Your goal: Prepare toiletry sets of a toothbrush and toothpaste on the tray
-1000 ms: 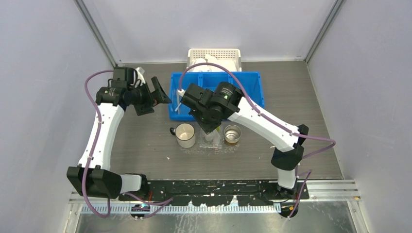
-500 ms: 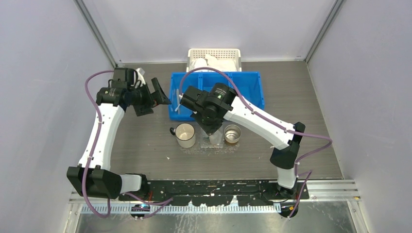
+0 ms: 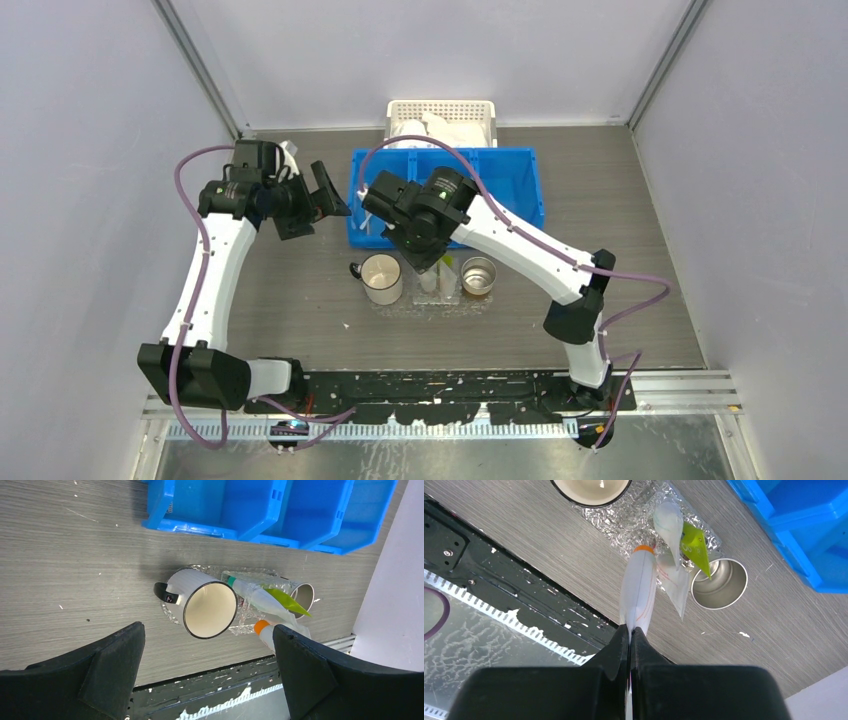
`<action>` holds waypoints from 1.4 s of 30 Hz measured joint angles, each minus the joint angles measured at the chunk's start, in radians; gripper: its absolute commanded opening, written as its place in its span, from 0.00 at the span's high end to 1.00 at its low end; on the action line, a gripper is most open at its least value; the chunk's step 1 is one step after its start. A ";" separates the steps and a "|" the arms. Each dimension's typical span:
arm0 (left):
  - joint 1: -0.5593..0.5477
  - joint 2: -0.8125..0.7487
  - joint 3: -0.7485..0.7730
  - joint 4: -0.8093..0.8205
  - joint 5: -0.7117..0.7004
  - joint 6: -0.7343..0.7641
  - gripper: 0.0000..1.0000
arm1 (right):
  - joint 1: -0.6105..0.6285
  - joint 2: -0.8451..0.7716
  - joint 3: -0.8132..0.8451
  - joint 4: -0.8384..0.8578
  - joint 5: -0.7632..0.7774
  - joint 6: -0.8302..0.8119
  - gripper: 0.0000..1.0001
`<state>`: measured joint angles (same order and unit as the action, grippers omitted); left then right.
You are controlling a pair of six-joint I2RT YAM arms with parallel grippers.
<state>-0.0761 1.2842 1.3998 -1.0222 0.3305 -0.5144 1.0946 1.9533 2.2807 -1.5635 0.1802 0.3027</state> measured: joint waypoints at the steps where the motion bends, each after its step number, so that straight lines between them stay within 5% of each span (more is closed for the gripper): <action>1: 0.000 0.000 0.000 0.000 -0.002 0.000 0.00 | -0.003 0.005 0.001 0.003 -0.002 -0.003 0.99; 42: 0.006 0.001 -0.010 0.000 -0.022 0.003 0.00 | -0.124 0.012 -0.334 0.290 -0.135 -0.047 0.97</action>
<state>-0.0696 1.2850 1.3903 -1.0222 0.3084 -0.5110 0.9710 1.9652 1.9465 -1.2739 0.0456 0.2558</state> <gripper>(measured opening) 0.996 0.049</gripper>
